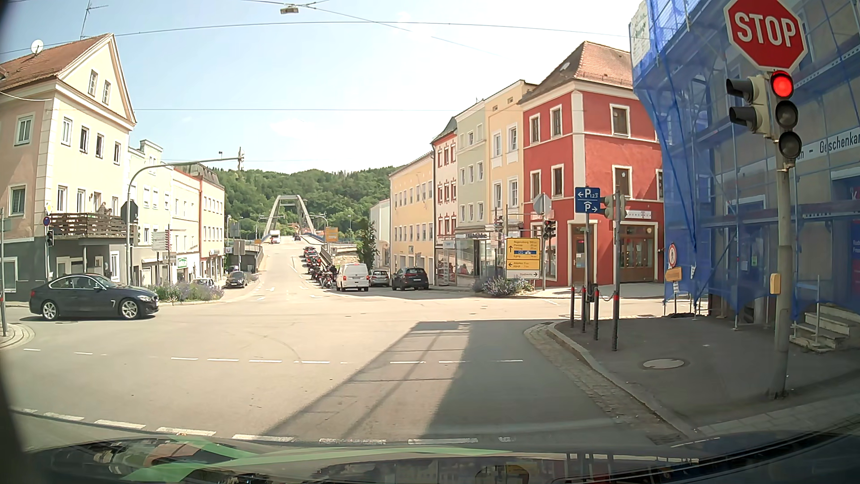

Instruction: Follow the waypoints while adhering to traffic rules and regulations

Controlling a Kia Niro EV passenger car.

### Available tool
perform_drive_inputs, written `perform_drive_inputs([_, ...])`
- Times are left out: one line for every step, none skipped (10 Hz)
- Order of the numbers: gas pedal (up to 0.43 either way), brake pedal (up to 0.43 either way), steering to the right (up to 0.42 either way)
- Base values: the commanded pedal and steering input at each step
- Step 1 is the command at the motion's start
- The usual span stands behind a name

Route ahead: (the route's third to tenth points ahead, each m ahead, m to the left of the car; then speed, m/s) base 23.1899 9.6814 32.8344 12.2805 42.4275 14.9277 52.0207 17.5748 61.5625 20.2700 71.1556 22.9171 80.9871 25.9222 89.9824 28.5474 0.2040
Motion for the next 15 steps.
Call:
perform_drive_inputs([0.000,0.152,0.021])
perform_drive_inputs([0.000,0.152,0.021])
perform_drive_inputs([0.000,0.152,0.021])
perform_drive_inputs([0.000,0.159,0.021])
perform_drive_inputs([0.000,0.159,0.021])
perform_drive_inputs([0.000,0.165,0.021])
perform_drive_inputs([0.000,0.165,0.021])
perform_drive_inputs([0.000,0.165,0.021])
perform_drive_inputs([0.000,0.171,0.021])
perform_drive_inputs([0.000,0.165,0.021])
perform_drive_inputs([0.000,0.165,0.021])
perform_drive_inputs([0.000,0.165,0.021])
perform_drive_inputs([0.000,0.165,0.021])
perform_drive_inputs([0.000,0.165,0.021])
perform_drive_inputs([0.000,0.165,0.021])
